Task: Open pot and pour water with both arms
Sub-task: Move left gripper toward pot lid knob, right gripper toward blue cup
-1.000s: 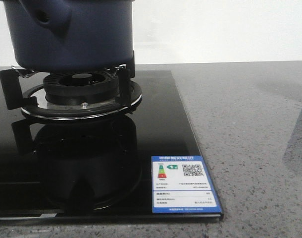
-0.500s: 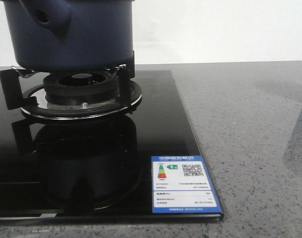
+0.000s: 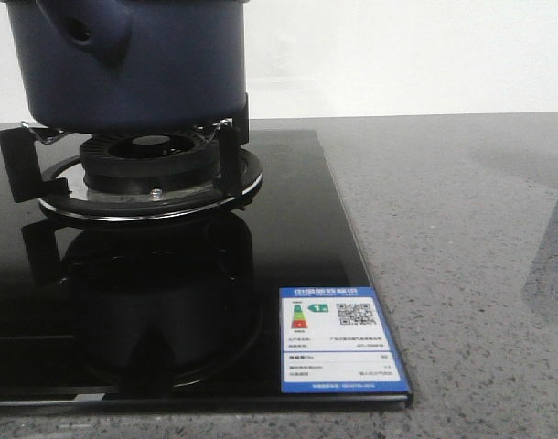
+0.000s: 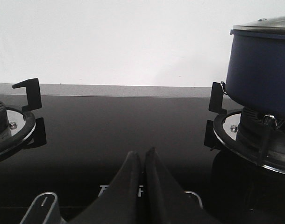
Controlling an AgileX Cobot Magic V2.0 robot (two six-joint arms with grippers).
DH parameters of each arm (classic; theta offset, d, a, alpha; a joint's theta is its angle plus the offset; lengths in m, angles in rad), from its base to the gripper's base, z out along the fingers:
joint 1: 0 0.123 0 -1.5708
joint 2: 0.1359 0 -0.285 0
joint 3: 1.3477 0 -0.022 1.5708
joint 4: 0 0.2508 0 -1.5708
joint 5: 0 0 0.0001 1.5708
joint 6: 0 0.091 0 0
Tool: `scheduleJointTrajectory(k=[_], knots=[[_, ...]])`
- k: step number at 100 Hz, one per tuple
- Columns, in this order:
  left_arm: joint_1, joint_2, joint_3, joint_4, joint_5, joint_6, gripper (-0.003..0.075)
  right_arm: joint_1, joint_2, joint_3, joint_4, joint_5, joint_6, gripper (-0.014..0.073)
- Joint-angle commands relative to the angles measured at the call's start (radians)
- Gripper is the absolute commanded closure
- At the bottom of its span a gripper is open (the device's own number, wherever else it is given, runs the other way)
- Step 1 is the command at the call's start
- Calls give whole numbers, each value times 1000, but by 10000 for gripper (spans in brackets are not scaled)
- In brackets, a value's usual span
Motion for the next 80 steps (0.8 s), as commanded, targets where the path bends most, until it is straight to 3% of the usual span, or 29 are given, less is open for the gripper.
scheduleJointTrajectory(k=[1,67,80], knots=[[-11,-26,16,-8,-78,-9,736,-7,-25,17,-14,-84,-11,644],[-11,-26,16,-8,-122,-9,736,-7,-25,17,21,-130,-11,644],[-11,-26,16,-124,-130,-9,736,-7,-25,17,109,-130,-9,644]])
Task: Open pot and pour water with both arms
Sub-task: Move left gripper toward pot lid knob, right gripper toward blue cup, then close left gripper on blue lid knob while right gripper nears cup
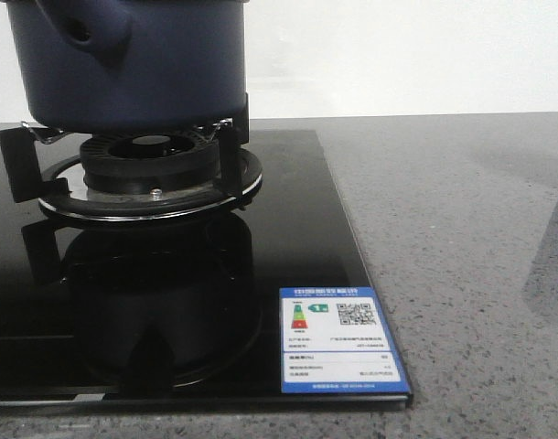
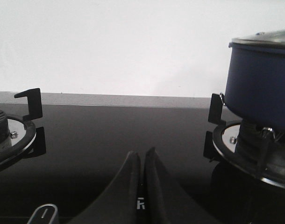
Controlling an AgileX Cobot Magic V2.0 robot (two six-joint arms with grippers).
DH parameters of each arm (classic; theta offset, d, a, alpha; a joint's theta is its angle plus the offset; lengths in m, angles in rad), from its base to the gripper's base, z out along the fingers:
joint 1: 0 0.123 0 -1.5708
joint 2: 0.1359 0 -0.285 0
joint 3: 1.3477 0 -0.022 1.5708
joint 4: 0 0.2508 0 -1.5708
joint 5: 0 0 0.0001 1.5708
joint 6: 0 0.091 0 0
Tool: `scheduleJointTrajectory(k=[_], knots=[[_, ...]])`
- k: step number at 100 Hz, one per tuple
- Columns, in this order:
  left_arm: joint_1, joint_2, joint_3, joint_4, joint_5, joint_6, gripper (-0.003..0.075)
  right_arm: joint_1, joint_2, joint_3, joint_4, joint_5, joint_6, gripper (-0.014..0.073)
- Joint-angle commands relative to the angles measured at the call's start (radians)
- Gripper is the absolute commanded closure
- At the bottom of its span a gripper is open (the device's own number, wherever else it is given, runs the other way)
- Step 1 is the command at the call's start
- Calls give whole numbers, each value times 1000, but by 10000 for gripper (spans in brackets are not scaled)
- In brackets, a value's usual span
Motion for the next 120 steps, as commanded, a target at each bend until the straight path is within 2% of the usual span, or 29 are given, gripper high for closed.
scheduleJointTrajectory(k=[1,10,29,46,63,85,92,103,113,120], knots=[[-11,-26,16,-92,-89,-9,736,-7,-25,17,69,-89,-9,644],[-11,-26,16,-238,-89,-9,736,-7,-25,17,165,-98,-8,644],[-11,-26,16,-502,-91,-9,736,-7,-25,17,451,-119,-8,644],[-11,-26,5,-619,-104,-9,736,-7,-25,4,512,-91,-8,644],[-11,-19,-83,-593,-79,-6,736,-7,-18,-83,473,30,-19,643],[-11,118,-306,-318,108,25,736,-7,121,-282,293,267,-27,643],[-11,192,-383,-313,169,90,736,3,188,-349,294,325,-106,643],[-12,301,-501,-323,264,164,736,59,270,-438,296,348,-155,643],[-69,365,-574,-323,282,187,736,112,334,-506,296,390,-239,643],[-121,396,-608,-323,282,203,736,146,371,-541,296,412,-246,643]])
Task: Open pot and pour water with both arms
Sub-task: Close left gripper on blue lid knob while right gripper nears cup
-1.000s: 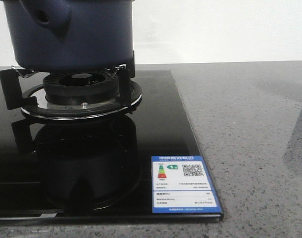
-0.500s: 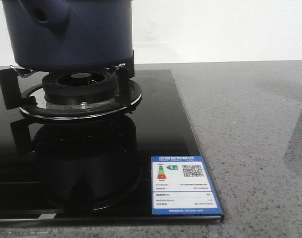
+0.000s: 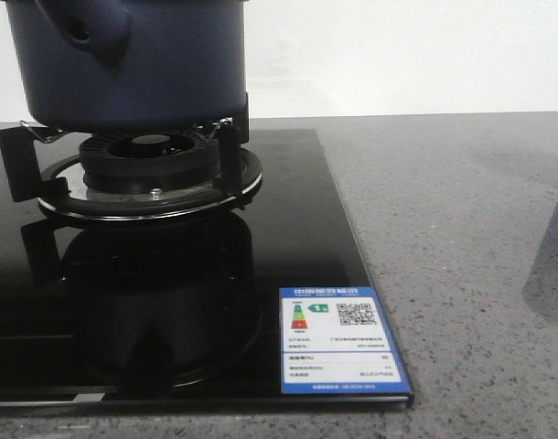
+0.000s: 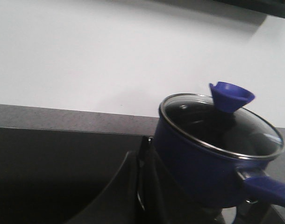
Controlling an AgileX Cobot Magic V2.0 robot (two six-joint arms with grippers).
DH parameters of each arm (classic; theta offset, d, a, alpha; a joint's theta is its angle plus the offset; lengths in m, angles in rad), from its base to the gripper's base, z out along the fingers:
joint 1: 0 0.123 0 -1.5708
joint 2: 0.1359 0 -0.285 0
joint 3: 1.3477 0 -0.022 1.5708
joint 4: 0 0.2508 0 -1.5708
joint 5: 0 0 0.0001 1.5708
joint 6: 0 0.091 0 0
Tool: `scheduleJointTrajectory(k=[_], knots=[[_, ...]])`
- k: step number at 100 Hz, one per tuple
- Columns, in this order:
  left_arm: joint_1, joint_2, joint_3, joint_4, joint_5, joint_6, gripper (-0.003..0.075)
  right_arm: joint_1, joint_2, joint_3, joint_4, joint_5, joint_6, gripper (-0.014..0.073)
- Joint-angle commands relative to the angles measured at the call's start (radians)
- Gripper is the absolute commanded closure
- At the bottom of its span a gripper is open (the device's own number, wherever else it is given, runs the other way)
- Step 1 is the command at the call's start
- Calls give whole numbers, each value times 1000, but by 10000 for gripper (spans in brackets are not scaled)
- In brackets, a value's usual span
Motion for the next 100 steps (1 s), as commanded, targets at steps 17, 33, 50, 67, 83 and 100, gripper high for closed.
scheduleJointTrajectory(k=[17,33,50,67,83,100], knots=[[-162,103,-105,-7,-67,53,736,91,105,-97,-2,-42,-44,644],[-239,151,-105,-23,-151,53,726,104,119,-97,-2,-81,-44,638],[-330,210,-105,-23,-239,76,522,104,120,-97,2,-125,-75,357],[-425,292,-105,-23,-357,95,249,104,120,-97,6,-129,-75,13],[-516,406,-105,-23,-476,97,253,104,120,-97,17,-129,-75,29],[-555,547,-121,2,-633,97,264,104,120,-97,18,-129,-75,48]])
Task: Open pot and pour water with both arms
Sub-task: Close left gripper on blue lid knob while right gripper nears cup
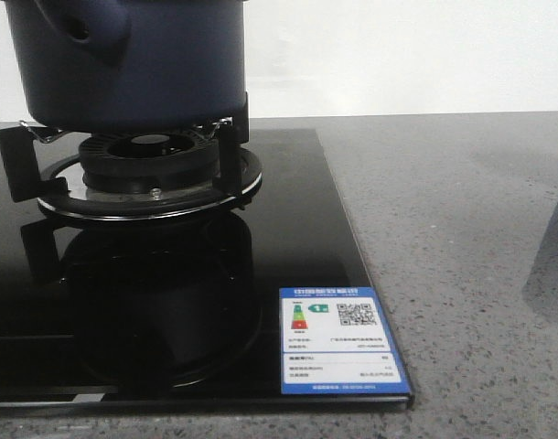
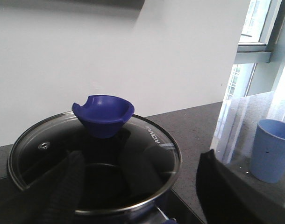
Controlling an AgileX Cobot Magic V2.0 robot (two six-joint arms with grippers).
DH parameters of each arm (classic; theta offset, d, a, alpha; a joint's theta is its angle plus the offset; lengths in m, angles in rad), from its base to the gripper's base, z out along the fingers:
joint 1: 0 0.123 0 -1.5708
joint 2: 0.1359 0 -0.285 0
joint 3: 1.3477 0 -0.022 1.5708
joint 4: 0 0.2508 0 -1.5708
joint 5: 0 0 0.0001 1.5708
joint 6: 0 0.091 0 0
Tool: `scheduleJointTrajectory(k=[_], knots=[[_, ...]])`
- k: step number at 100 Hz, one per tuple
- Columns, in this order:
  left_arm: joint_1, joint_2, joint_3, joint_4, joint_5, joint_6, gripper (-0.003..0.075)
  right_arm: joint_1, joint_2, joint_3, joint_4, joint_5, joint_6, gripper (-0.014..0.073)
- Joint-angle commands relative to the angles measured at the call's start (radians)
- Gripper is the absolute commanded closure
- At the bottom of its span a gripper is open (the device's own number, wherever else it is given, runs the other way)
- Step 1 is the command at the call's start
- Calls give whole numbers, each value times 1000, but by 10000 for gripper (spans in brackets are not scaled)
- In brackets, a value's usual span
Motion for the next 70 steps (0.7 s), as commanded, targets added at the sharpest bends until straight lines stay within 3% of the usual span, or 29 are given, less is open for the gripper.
scheduleJointTrajectory(k=[1,17,37,70], knots=[[-15,61,-48,7,-147,3,263,3,14,-35,13,-82,-15,48],[-1,196,-120,7,-176,3,260,3,14,-35,30,-59,-15,48],[79,313,-207,7,-183,3,155,3,14,-35,53,-45,-15,48],[98,387,-288,9,-158,3,155,3,14,-35,53,-45,-15,48]])
